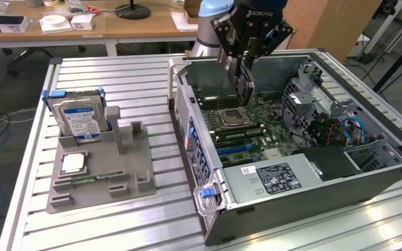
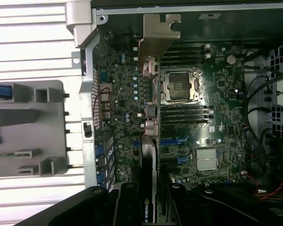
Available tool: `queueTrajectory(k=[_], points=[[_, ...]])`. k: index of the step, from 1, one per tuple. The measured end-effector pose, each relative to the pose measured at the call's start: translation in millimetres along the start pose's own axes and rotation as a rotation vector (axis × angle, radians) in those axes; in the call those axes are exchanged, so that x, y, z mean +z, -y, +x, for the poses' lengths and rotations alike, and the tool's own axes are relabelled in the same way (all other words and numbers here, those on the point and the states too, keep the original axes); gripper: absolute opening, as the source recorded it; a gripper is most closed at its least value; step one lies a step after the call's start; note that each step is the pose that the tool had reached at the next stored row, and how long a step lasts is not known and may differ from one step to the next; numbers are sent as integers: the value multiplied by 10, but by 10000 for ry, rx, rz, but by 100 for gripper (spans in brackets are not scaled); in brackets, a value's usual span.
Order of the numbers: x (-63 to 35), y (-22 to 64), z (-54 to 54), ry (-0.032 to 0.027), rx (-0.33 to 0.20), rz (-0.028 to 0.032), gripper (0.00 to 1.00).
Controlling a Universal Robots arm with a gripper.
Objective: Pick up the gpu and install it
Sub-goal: 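Pick up the gpu and move the gpu toward the slot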
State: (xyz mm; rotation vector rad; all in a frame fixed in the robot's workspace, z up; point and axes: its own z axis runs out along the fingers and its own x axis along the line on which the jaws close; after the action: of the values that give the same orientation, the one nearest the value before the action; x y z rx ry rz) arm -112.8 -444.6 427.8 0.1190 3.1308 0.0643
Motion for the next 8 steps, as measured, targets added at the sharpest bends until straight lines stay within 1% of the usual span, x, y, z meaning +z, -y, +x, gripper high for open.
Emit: queueTrajectory(k=[8], points=[[2,-2,-33,0,0,0,26]])
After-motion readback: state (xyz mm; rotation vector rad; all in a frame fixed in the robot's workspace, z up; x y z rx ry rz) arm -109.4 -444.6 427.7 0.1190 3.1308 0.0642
